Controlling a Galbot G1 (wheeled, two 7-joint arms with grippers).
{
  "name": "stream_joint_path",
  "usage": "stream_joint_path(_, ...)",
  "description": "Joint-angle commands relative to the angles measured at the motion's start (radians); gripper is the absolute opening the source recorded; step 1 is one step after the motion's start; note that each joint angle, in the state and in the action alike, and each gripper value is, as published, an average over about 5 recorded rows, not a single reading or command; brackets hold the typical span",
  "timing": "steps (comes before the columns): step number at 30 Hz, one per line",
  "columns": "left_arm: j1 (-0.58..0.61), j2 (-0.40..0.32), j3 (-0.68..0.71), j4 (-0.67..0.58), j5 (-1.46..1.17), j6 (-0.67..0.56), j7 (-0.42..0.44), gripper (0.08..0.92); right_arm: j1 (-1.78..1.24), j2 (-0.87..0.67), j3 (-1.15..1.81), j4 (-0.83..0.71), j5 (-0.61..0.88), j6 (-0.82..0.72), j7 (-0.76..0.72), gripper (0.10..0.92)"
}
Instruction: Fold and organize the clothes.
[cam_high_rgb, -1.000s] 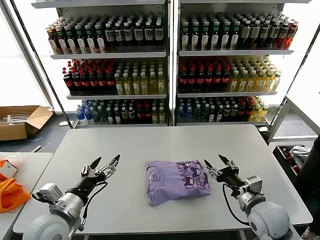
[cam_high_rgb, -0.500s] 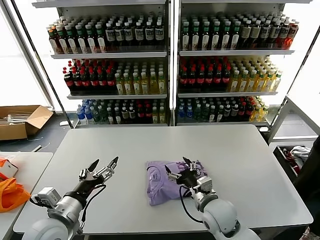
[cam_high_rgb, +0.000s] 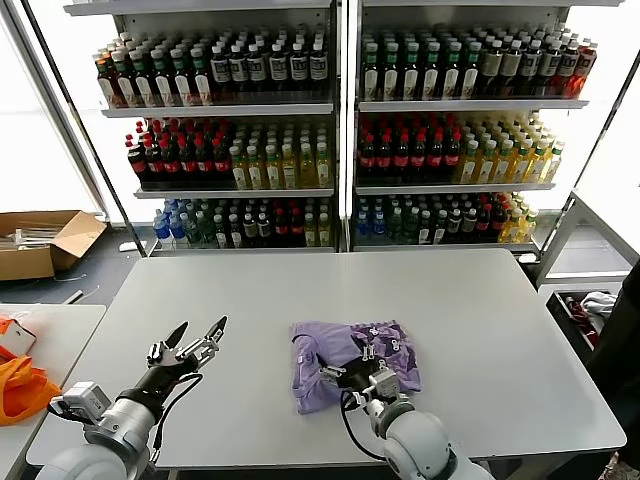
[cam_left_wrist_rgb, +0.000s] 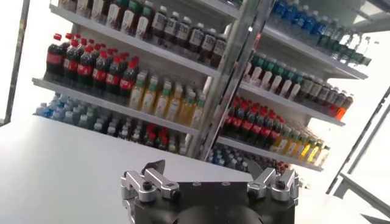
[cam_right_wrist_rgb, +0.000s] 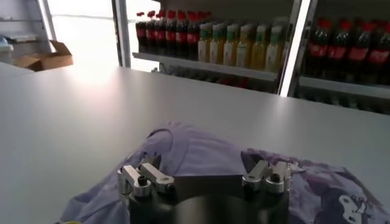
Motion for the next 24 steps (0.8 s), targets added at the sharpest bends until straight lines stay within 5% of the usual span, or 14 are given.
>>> stream_joint_path(1,0.011,0.015,-0.018,0.015,0.048,-0.026,0.043,0.822,-0.19,-0.167,0.524,0.376,0.197,0.128,-0.074,0.823)
stream_joint_path(9,0.027,0.022,-0.078,0.032,0.172,-0.076,0.149,0.823,-0.547,-0.114,1.045,0.369,0.224,0.262,-0.253,0.823)
stream_joint_path(24,0.035,-0.004,-0.157,0.035,0.172,-0.101,0.166,0.823,-0.598,0.014,1.029,0.358,0.24,0.271,-0.296,0.823)
